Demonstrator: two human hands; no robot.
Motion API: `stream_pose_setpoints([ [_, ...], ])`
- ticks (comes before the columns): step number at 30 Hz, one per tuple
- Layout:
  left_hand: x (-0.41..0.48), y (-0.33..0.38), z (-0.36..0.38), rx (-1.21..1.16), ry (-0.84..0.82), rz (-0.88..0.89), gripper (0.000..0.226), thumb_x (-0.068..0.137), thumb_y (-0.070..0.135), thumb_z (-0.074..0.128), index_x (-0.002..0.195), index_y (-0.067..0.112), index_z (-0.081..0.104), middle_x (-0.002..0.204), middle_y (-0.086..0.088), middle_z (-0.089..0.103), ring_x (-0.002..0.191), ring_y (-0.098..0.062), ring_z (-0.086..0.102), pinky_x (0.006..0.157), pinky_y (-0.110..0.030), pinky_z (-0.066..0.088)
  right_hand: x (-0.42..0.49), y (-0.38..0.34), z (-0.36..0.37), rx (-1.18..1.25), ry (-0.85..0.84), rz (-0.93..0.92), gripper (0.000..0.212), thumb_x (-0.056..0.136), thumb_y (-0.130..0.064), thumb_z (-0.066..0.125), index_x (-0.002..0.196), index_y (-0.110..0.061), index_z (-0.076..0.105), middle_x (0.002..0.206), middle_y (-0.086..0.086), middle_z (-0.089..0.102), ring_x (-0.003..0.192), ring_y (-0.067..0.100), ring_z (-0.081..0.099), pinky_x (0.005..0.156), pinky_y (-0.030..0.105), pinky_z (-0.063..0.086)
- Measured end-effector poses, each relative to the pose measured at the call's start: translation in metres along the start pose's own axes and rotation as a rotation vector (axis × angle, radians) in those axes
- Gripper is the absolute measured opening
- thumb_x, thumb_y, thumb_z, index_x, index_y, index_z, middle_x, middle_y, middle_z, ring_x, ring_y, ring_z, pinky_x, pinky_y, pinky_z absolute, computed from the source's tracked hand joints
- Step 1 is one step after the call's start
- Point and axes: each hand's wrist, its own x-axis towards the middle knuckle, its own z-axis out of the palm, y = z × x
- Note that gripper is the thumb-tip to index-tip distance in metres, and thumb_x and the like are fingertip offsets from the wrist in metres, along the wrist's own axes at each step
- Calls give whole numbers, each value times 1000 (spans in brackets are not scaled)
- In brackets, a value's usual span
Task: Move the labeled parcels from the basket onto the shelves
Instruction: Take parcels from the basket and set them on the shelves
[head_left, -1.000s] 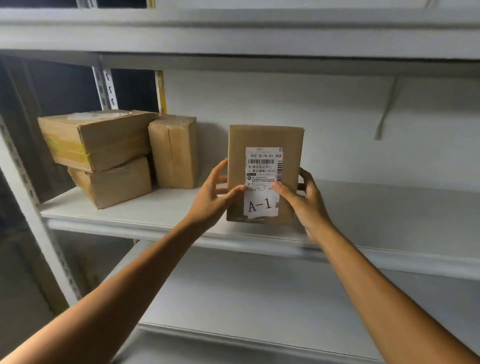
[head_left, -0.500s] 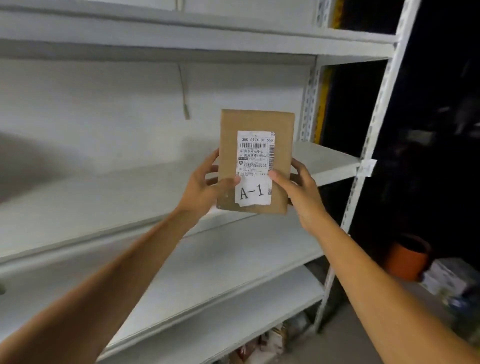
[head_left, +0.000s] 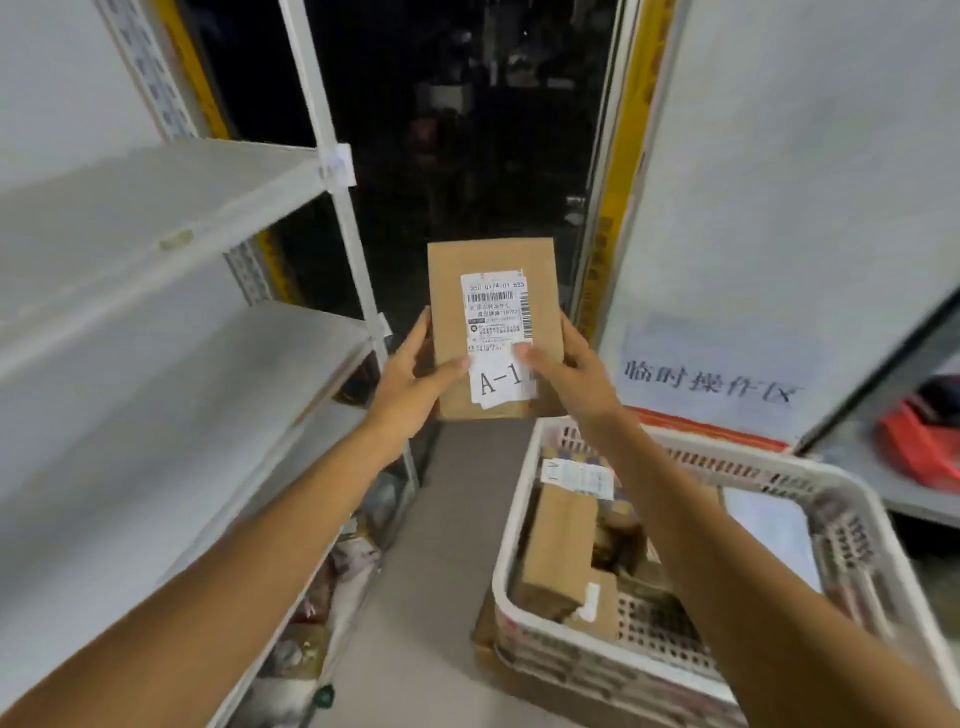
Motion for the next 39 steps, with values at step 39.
stream_pose_setpoints([
  [39, -45, -218, 235, 319, -623, -714, 53, 95, 31, 56, 144, 31, 35, 120, 3, 62, 93, -10, 63, 67, -31, 57, -160, 233, -221, -137, 150, 1008, 49, 91, -43, 60, 134, -24, 47, 120, -4, 59, 104, 20, 60, 67, 37, 58],
])
